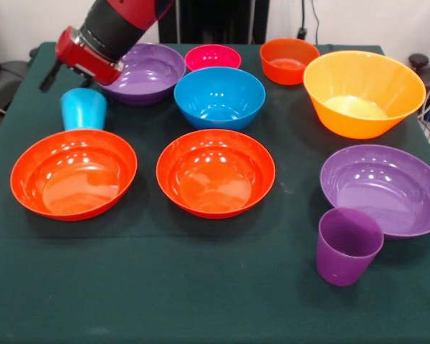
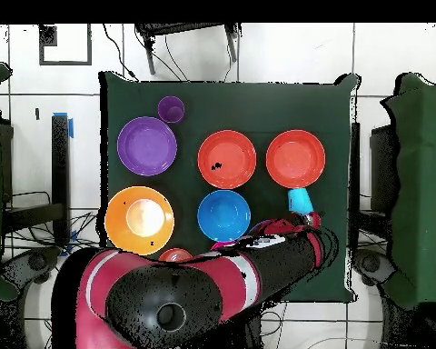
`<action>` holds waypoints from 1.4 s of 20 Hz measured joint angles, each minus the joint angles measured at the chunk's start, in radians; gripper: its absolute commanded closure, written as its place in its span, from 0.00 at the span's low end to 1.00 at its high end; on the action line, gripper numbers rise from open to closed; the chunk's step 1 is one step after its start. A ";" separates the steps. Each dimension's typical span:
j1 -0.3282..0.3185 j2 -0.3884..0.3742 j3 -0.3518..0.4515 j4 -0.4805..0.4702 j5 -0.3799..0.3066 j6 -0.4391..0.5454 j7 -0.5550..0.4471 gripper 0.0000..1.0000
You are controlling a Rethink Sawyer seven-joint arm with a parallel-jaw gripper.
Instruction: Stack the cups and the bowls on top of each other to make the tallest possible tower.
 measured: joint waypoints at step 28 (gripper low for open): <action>-0.153 -0.143 0.150 0.008 -0.076 -0.113 0.000 1.00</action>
